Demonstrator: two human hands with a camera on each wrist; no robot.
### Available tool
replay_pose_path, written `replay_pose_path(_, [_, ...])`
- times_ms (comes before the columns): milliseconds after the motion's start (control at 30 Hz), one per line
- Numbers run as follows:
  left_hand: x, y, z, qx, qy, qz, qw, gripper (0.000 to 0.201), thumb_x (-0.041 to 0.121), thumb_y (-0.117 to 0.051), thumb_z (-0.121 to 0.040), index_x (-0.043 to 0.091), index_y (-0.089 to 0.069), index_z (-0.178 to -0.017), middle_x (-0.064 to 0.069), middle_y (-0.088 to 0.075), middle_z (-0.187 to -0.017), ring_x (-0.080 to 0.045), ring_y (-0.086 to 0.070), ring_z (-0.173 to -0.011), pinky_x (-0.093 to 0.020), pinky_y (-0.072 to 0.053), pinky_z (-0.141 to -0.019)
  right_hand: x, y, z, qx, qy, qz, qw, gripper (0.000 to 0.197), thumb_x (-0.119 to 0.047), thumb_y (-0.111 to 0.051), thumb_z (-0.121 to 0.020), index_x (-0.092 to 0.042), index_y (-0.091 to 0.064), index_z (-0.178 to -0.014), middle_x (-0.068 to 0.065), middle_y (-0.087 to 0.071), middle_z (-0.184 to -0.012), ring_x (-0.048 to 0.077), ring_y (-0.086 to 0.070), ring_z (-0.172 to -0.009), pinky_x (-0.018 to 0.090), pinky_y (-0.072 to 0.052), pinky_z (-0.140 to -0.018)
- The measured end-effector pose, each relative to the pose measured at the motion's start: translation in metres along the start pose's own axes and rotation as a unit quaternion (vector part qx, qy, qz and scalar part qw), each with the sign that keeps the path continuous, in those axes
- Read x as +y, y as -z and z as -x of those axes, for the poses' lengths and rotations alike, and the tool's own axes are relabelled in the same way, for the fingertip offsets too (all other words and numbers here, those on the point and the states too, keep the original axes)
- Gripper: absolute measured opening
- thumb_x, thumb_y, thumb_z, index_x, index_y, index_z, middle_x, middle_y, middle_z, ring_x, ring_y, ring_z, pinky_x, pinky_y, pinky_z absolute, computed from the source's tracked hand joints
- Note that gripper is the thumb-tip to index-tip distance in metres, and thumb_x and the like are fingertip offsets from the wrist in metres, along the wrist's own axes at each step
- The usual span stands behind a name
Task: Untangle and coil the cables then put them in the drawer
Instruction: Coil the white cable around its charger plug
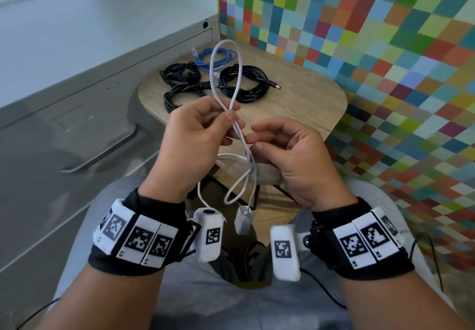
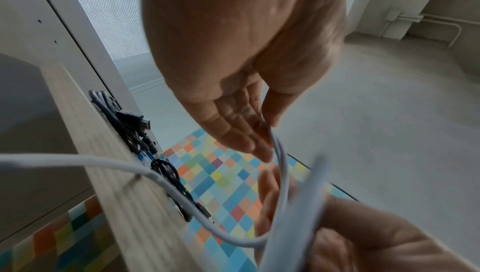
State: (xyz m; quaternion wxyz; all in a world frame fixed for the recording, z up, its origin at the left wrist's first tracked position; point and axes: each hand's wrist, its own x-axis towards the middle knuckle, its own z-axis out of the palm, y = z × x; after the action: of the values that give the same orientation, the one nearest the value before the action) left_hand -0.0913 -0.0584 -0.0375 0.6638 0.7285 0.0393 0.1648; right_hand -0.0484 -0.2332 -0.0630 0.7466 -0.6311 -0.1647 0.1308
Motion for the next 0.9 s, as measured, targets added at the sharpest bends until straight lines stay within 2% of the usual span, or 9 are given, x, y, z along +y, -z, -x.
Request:
replay_pose_path(167, [0.006, 0.006, -0.001, 0.023, 0.006, 0.1, 0.995, 0.014, 0.005, -0.058, -0.103, 0.003, -0.068, -0.112, -0.004, -0.075, -0.082, -0.015, -0.069, -0.06, -0.025, -0.056, -0.059, -0.003, 0.008, 0.001, -0.065, -0.024, 0.109, 0.992, 0.027, 0.002, -0.07, -0.094, -0.018, -0.075, -0.111, 0.003, -0.08, -0.102, 0.013, -0.073, -0.085, 0.023, -0.057, -0.075])
replay_pose_path(233, [0.008, 0.008, -0.001, 0.018, 0.005, 0.122, 0.992, 0.015, 0.005, -0.057, -0.103, 0.002, -0.067, -0.113, -0.004, -0.075, -0.083, -0.016, -0.07, -0.061, -0.025, -0.056, -0.058, -0.004, 0.008, 0.002, -0.104, -0.021, 0.136, 0.985, 0.026, -0.003, -0.07, -0.096, -0.021, -0.076, -0.114, 0.001, -0.08, -0.107, 0.015, -0.074, -0.1, 0.028, -0.058, -0.084])
replay_pose_path(300, [0.01, 0.009, 0.0, 0.016, 0.001, 0.14, 0.99, 0.016, 0.006, -0.057, -0.102, 0.002, -0.067, -0.114, -0.006, -0.075, -0.085, -0.018, -0.07, -0.063, -0.027, -0.057, -0.06, -0.004, 0.007, 0.004, -0.134, -0.016, 0.146, 0.98, 0.022, -0.004, -0.069, -0.097, -0.016, -0.077, -0.113, 0.002, -0.079, -0.104, 0.019, -0.073, -0.102, 0.034, -0.059, -0.092])
replay_pose_path(400, [0.012, 0.011, 0.0, 0.018, -0.007, 0.157, 0.987, 0.017, 0.008, -0.057, -0.102, 0.003, -0.067, -0.115, -0.006, -0.073, -0.088, -0.019, -0.069, -0.066, -0.031, -0.056, -0.065, -0.006, 0.006, 0.006, -0.142, -0.018, 0.118, 0.983, 0.019, 0.0, -0.065, -0.098, -0.012, -0.079, -0.105, 0.012, -0.078, -0.096, 0.022, -0.071, -0.091, 0.037, -0.059, -0.087])
replay_pose_path(567, [0.011, 0.013, -0.001, 0.028, -0.006, 0.145, 0.989, 0.016, 0.006, -0.057, -0.103, 0.004, -0.068, -0.115, -0.007, -0.073, -0.088, -0.02, -0.066, -0.065, -0.03, -0.055, -0.063, -0.004, 0.004, 0.008, -0.136, -0.022, 0.069, 0.988, 0.016, 0.0, -0.064, -0.098, -0.008, -0.077, -0.104, 0.02, -0.077, -0.096, 0.027, -0.075, -0.091, 0.041, -0.063, -0.087])
replay_pose_path(667, [0.01, 0.01, 0.0, 0.035, 0.002, 0.142, 0.989, 0.015, 0.006, -0.058, -0.102, 0.004, -0.068, -0.114, -0.008, -0.073, -0.088, -0.021, -0.066, -0.065, -0.03, -0.055, -0.062, -0.007, 0.0, 0.01, -0.145, -0.022, 0.046, 0.988, 0.014, -0.012, -0.073, -0.088, -0.006, -0.075, -0.1, 0.009, -0.078, -0.089, 0.021, -0.074, -0.086, 0.031, -0.062, -0.082])
replay_pose_path(767, [0.008, 0.007, 0.001, 0.028, 0.011, 0.136, 0.99, 0.015, 0.007, -0.06, -0.102, 0.005, -0.069, -0.113, -0.007, -0.075, -0.088, -0.024, -0.066, -0.066, -0.031, -0.056, -0.062, -0.007, -0.003, 0.009, -0.129, 0.004, 0.088, 0.988, 0.01, -0.003, -0.081, -0.083, -0.006, -0.074, -0.09, 0.001, -0.075, -0.083, 0.013, -0.07, -0.079, 0.024, -0.058, -0.076])
replay_pose_path(833, [0.007, 0.005, 0.001, 0.022, 0.013, 0.134, 0.991, 0.015, 0.007, -0.06, -0.102, 0.005, -0.069, -0.113, -0.006, -0.075, -0.088, -0.025, -0.065, -0.067, -0.031, -0.055, -0.063, -0.006, -0.002, 0.008, -0.118, 0.009, 0.104, 0.987, 0.011, 0.003, -0.079, -0.086, -0.007, -0.074, -0.088, 0.004, -0.074, -0.084, 0.015, -0.07, -0.08, 0.028, -0.058, -0.077])
replay_pose_path(900, [0.006, 0.005, 0.0, 0.024, 0.014, 0.131, 0.991, 0.015, 0.006, -0.06, -0.102, 0.005, -0.069, -0.114, -0.006, -0.074, -0.087, -0.024, -0.065, -0.066, -0.03, -0.055, -0.062, -0.007, -0.001, 0.009, -0.121, -0.002, 0.095, 0.988, 0.015, 0.003, -0.075, -0.089, -0.012, -0.076, -0.09, 0.006, -0.075, -0.083, 0.022, -0.07, -0.08, 0.04, -0.061, -0.078])
